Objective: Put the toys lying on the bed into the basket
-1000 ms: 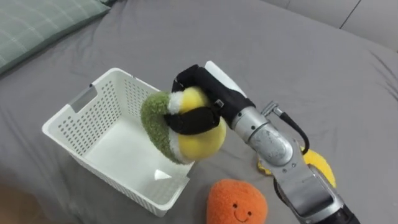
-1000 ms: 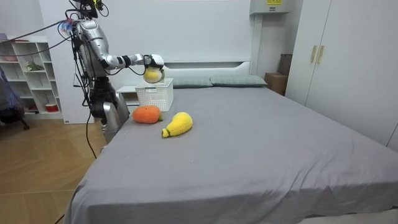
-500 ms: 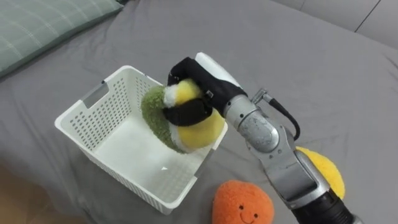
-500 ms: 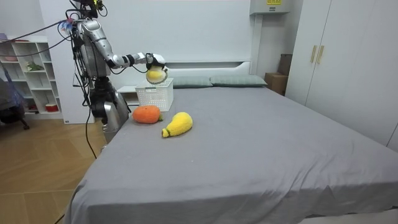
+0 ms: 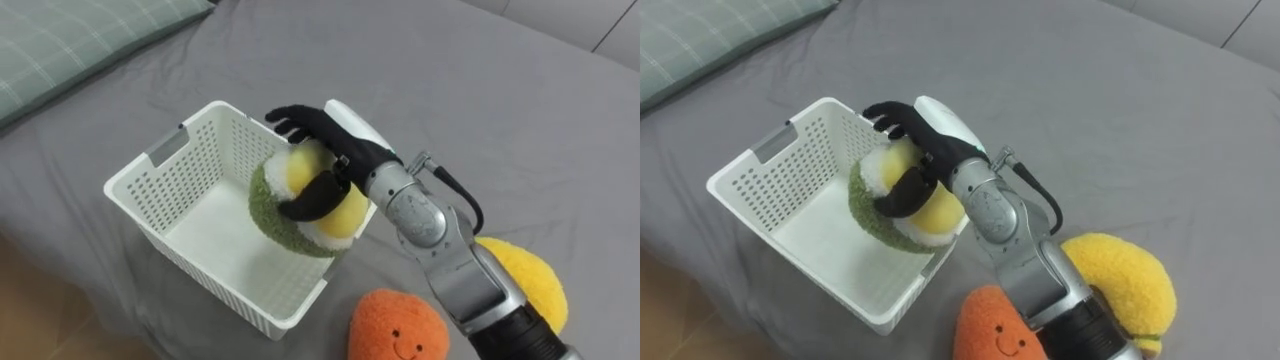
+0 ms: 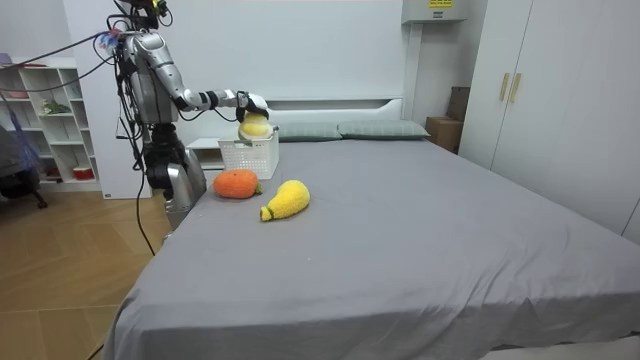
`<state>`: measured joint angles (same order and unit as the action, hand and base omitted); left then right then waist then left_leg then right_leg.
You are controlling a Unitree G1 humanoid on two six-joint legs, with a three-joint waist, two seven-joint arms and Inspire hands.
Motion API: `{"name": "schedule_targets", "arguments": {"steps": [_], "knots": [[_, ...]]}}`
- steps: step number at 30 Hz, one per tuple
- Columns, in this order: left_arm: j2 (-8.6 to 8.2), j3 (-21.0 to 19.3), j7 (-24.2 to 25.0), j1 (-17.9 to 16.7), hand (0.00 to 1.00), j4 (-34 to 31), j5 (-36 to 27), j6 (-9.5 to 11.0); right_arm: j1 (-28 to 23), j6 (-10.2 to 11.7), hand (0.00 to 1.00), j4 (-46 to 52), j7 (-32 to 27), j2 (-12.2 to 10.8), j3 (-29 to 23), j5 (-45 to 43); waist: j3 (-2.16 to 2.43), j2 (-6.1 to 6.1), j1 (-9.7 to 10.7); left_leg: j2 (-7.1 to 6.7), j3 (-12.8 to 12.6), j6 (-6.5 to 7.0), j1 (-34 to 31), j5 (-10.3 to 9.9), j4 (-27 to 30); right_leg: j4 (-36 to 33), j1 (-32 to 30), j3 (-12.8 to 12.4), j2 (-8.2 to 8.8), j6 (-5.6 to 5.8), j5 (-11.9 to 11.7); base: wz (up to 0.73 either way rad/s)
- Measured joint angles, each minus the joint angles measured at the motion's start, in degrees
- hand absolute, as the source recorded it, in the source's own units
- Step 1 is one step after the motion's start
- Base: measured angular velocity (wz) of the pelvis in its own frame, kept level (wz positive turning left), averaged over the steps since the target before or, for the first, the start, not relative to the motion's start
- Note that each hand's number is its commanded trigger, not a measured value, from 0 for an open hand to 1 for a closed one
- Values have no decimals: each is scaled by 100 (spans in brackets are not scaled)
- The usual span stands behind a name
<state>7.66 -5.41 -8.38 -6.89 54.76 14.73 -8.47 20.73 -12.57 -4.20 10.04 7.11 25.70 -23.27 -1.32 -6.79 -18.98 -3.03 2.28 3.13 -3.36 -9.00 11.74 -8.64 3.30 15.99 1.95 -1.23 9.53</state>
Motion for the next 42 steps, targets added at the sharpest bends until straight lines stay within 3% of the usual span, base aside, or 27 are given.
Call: {"name": "schedule_targets", "arguments": {"steps": [15, 19, 24, 29, 32, 34, 38, 42], "knots": [[-11, -13, 1, 1, 0, -9, 5, -27, -38, 2, 0, 1, -71, 22, 0, 7, 12, 14, 5, 1, -13, 4, -5, 3, 7, -9, 9, -1, 4, 7, -4, 0], [-16, -5, -33, 4, 0, -10, -25, -21, -44, 39, 0, 0, -86, 36, -12, 68, 17, 31, 92, 1, -28, 11, 15, 7, 9, -7, 39, -7, 6, 10, -7, 0], [-14, -8, -133, 11, 0, -12, -45, 26, -73, 170, 0, 1, -373, 60, -157, 587, 20, 42, 196, 2, -43, 14, 71, 11, -7, -8, 70, -83, 1, 14, -9, -3], [-8, -42, -214, -18, 0, -1, -30, 50, -237, 254, 0, 136, -684, 120, -348, 1098, 53, 22, 296, 4, -72, 15, 113, 11, -12, -15, 96, -110, 2, 19, -13, -3], [-12, -69, -230, -55, 0, 97, -35, 146, -428, 307, 0, 547, -816, 221, -674, 1476, 45, 83, 318, 5, -116, 21, 198, 14, -35, -12, 130, -154, 1, 29, -20, -8], [-14, -60, -235, -60, 0, 249, -64, 156, -462, 380, 0, 771, -1037, 246, -938, 1765, 85, 156, 380, 8, -146, 25, 230, 11, -45, -10, 161, -173, 4, 35, -24, -7], [-15, -51, -269, -112, 0, 352, -75, 164, -502, 552, 0, 1079, -1231, 345, -968, 2028, 96, 231, 548, 21, -176, 25, 302, 13, -67, -13, 224, -207, -3, 35, -24, -4], [-20, -53, -350, -187, 0, 498, -79, 205, -547, 560, 0, 1217, -1245, 424, -973, 2190, 124, 257, 684, 31, -210, 23, 349, 13, -84, -22, 237, -272, -6, 34, -25, -7]]}}
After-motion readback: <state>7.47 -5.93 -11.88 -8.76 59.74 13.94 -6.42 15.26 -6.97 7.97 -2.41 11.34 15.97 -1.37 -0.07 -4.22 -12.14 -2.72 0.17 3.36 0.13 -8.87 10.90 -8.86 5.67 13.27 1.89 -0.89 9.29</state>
